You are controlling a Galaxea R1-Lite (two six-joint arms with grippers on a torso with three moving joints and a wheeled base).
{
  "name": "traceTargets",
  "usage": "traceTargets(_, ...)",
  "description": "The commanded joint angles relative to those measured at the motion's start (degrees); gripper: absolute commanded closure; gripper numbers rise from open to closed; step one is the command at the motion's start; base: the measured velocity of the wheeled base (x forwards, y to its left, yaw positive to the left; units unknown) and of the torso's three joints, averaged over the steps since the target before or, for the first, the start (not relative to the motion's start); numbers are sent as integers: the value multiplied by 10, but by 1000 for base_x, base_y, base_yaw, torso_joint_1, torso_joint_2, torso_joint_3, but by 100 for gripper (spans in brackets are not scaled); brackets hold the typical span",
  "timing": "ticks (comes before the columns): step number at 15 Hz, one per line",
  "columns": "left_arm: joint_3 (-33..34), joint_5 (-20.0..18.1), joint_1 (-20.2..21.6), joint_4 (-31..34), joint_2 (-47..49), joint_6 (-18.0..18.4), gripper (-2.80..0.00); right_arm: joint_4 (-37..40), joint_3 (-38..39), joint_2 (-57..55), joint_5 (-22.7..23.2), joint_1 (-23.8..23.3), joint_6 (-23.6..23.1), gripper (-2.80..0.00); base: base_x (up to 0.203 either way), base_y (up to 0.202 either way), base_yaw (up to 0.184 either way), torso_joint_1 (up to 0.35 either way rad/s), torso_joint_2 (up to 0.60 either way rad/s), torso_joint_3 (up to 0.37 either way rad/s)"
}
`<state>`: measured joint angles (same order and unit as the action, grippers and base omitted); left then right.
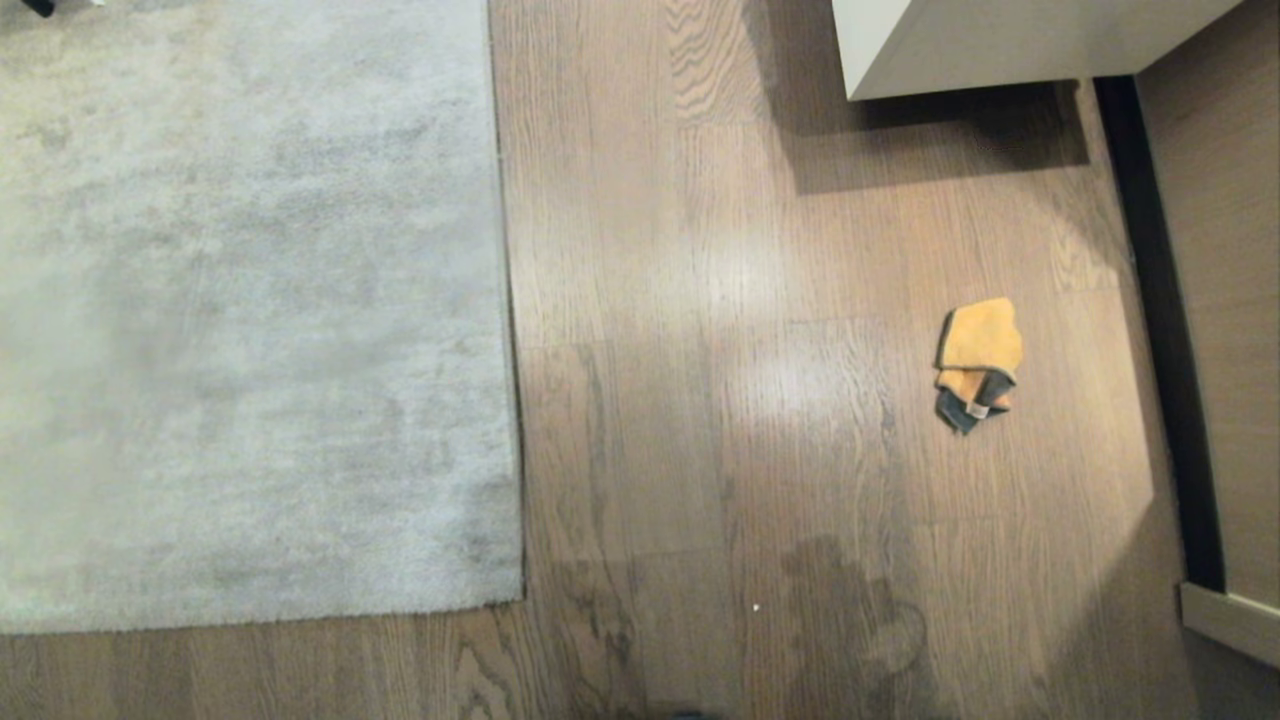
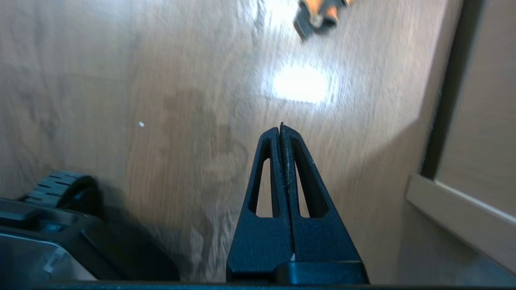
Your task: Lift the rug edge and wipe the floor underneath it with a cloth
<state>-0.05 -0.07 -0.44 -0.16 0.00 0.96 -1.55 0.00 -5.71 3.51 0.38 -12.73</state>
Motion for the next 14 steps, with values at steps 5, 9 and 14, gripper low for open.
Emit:
traceTargets(5,0,0,0,0,0,0,0,16,0,57,9,-3,14,0,0,0,0,0,0,0)
traceTargets(9,0,0,0,0,0,0,0,17,0,57,9,-3,20,0,0,0,0,0,0,0)
traceTargets(14,0,0,0,-1,0,0,0,17,0,57,9,-3,21,0,0,0,0,0,0,0)
